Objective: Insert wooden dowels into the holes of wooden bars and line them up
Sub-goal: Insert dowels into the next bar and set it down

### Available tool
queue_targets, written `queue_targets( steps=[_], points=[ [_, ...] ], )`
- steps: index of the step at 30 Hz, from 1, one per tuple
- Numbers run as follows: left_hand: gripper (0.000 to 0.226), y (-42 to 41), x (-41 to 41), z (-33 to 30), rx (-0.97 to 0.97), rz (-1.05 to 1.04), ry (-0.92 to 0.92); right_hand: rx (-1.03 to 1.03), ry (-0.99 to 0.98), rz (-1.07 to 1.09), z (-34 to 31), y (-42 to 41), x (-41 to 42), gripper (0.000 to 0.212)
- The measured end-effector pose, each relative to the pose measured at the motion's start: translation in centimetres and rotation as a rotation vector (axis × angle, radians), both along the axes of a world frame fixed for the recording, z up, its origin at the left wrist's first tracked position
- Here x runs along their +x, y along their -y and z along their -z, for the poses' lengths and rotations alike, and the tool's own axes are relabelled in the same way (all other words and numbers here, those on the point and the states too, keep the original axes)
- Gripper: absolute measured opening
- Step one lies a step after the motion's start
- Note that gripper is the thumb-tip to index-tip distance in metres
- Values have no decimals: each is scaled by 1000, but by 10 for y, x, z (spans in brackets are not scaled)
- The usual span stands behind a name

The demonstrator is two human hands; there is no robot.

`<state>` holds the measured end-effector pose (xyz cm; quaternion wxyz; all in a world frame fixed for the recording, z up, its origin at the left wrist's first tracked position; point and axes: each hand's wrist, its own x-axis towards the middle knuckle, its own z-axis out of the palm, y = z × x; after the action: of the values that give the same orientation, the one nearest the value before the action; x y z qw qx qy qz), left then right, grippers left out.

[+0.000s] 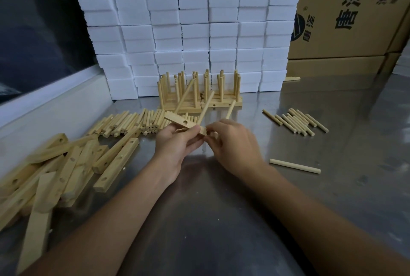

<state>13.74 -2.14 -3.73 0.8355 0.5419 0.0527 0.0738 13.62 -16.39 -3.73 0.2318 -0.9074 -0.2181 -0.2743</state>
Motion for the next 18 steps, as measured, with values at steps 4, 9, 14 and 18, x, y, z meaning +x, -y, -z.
queue_targets(
  steps=[4,9,14,18],
  points=[
    [15,1,-1,1,80,8,5,-37,-14,-11,-1,4,3,20],
    [20,-1,1,-1,124,-78,-32,-69,-47,85,-4,17,12,19],
    [8,-18,7,6,565,-324,32,-105,-110,236,1,23,32,12],
    [16,-27,13,12,601,-376,9,-110,-134,325,-2,25,63,7]
  ],
)
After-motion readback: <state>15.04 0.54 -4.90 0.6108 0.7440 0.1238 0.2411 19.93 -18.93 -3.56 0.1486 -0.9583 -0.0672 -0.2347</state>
